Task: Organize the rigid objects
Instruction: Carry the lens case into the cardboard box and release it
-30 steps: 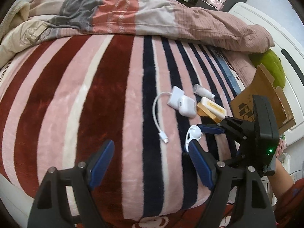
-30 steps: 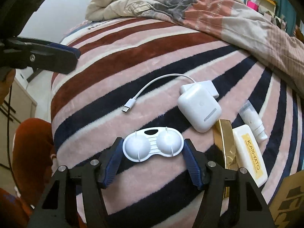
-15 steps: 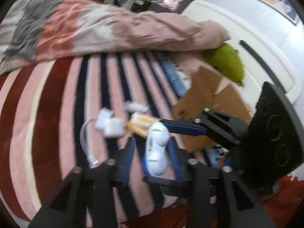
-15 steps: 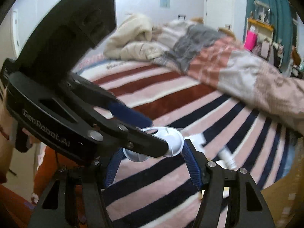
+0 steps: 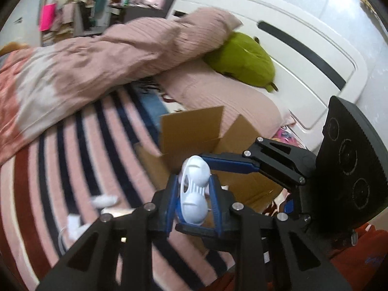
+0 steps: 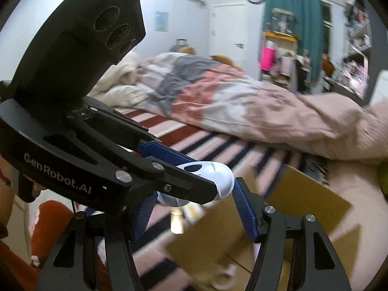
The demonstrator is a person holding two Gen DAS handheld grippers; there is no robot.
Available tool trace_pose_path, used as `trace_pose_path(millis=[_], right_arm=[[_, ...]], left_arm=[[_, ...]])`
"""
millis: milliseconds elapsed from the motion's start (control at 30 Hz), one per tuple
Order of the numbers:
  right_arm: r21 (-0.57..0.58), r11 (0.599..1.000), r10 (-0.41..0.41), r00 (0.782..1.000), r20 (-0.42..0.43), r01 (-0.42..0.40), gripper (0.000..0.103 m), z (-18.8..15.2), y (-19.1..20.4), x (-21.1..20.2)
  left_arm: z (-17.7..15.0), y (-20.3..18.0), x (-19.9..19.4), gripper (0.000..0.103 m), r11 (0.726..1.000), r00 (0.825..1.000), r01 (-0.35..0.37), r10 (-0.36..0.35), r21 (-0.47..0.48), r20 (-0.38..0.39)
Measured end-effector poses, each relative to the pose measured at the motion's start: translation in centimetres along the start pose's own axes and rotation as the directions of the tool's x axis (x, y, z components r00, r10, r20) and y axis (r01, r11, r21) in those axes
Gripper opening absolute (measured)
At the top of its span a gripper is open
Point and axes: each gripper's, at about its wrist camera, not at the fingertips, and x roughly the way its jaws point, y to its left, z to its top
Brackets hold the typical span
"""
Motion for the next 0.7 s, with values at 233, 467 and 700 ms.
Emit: trace_pose_path(millis=[233, 467, 700], right_arm=[[0.118, 0.990, -0.064, 0.990, -0.130, 0.079, 0.059, -2.2, -5.5, -0.6], [0.138, 0.985, -0.070, 0.971, -0.227, 0.103, 0.059, -3.3, -6.8, 0.0], [0.138, 0.985, -0.068, 0.968, -0.241, 0.104, 0.065, -3.1, -6.0, 0.2]], left_arm=[[2.1, -2.5, 6.2, 0.023, 0.997, 0.992, 0.074, -0.070, 0.032, -0.102], [2.2, -2.4, 7.5, 0.057, 0.999, 0.990, 0.045, -0.041, 0.027, -0.134], [1.7, -1.1, 4.1, 0.065, 1.000, 0.998, 0.006, -0.007, -0.006, -0.066]])
